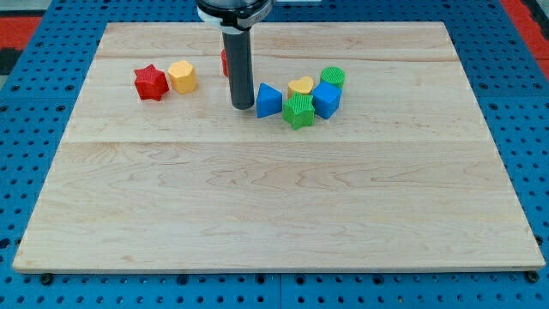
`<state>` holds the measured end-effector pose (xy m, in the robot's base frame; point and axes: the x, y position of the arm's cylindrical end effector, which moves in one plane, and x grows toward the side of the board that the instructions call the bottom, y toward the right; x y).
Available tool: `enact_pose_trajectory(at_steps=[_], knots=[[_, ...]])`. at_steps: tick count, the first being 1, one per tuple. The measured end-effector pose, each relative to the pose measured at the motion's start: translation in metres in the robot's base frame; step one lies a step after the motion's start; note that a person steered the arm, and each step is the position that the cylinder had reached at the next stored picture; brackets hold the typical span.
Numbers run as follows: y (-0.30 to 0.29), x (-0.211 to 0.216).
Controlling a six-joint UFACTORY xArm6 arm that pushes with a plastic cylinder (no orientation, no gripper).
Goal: Push red star right a bit along with yellow hexagon
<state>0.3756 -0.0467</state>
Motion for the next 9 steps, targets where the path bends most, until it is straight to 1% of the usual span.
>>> enact_pose_trajectory(at_steps=[4, 5, 6, 7, 8, 9], knots=[[0.024, 0.000], [0.000, 0.023], [-0.040, 0.047], [-0.094, 0.041], [-0.132, 0.024], [-0.143, -0.005]])
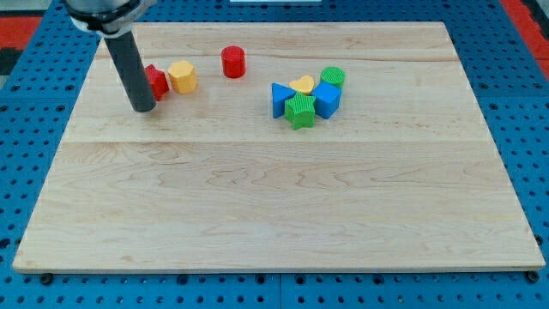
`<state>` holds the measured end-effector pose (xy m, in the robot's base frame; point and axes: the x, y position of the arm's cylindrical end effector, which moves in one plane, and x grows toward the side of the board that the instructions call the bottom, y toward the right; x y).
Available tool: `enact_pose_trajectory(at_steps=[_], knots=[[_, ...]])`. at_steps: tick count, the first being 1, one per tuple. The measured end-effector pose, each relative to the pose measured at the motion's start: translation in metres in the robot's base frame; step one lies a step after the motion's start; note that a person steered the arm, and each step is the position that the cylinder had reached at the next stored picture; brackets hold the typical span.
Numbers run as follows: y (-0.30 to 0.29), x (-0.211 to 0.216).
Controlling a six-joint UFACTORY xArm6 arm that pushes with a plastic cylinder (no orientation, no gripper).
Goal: Push red star right a bit along with yellow hexagon
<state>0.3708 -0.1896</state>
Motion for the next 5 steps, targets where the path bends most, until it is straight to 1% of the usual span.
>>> enact_pose_trajectory(at_steps=[1, 2, 3, 4, 5], knots=[[0.000, -0.018], [-0.015, -0.017], [-0.058, -0.022], [-0.063, -0.050], [-0.029, -0.058]])
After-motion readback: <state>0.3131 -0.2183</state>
